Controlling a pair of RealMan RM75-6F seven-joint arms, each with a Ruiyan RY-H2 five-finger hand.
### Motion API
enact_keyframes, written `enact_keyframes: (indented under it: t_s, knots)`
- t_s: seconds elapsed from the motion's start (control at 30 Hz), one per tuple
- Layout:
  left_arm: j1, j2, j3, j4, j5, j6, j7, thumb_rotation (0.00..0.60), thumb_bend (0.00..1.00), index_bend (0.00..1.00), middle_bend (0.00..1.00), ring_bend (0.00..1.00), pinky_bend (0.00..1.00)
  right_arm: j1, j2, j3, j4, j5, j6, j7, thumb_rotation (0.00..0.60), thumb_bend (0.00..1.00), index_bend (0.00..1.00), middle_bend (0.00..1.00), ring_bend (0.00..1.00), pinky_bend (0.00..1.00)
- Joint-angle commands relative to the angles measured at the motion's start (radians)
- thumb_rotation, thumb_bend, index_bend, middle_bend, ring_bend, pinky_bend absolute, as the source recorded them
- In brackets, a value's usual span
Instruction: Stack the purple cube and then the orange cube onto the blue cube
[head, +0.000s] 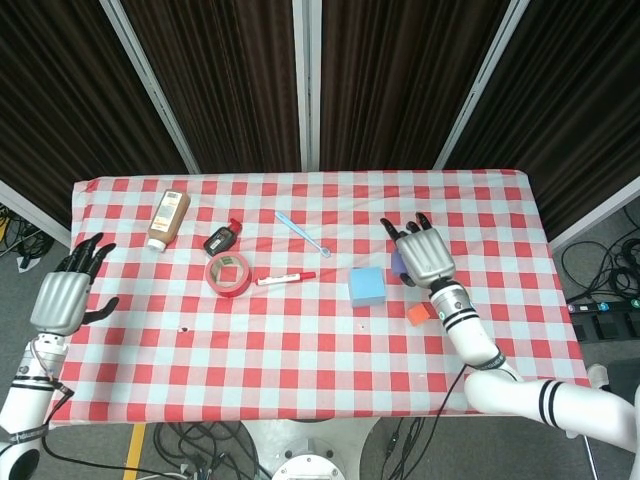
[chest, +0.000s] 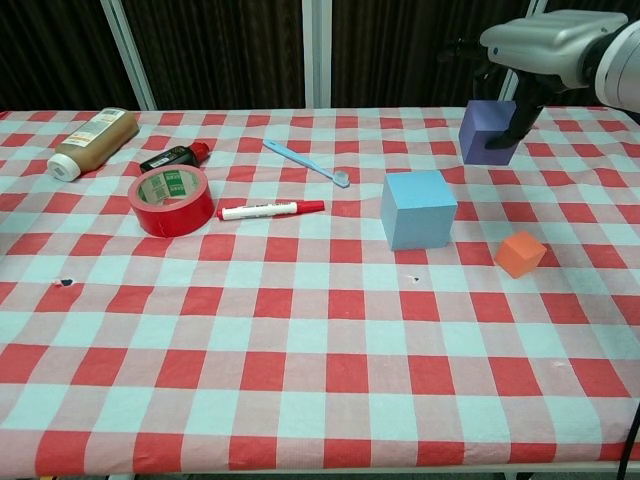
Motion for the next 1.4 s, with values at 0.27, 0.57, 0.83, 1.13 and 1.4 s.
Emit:
enact_keyframes:
  t_s: [0.27, 0.57, 0.83, 1.13, 1.4]
  knots:
    - [0.001, 0.005, -0.001, -0.001, -0.004, -0.003, -0.007, 0.600, 0.31, 0.17, 0.11, 0.09, 0.24, 0.036, -0.008, -0.029, -0.092, 0.043, 0.053, -0.082, 0.600, 0.13, 0.05, 0.45, 0.21, 0.09]
    - [0.011, 0.022, -0.018, 0.006, -0.032, 0.000, -0.035, 0.600, 0.31, 0.17, 0.11, 0.09, 0.24, 0.068, -0.062, -0.034, -0.048, 0.090, 0.033, -0.070, 0.600, 0.13, 0.05, 0.45, 0.21, 0.09]
    - [0.011, 0.026, -0.018, 0.008, -0.031, -0.005, -0.042, 0.600, 0.31, 0.17, 0.11, 0.09, 0.24, 0.083, -0.082, -0.031, -0.055, 0.122, 0.047, -0.063, 0.600, 0.14, 0.05, 0.46, 0.21, 0.09]
    - [0.008, 0.026, -0.013, 0.004, -0.021, -0.009, -0.043, 0.600, 0.31, 0.17, 0.11, 0.09, 0.23, 0.117, -0.110, -0.022, -0.039, 0.173, 0.059, -0.086, 0.600, 0.14, 0.05, 0.47, 0.22, 0.09]
    - [0.008, 0.025, -0.012, 0.007, -0.019, -0.011, -0.045, 0.600, 0.31, 0.17, 0.11, 0.09, 0.23, 0.142, -0.121, -0.021, -0.008, 0.224, 0.038, -0.089, 0.600, 0.14, 0.05, 0.46, 0.22, 0.09]
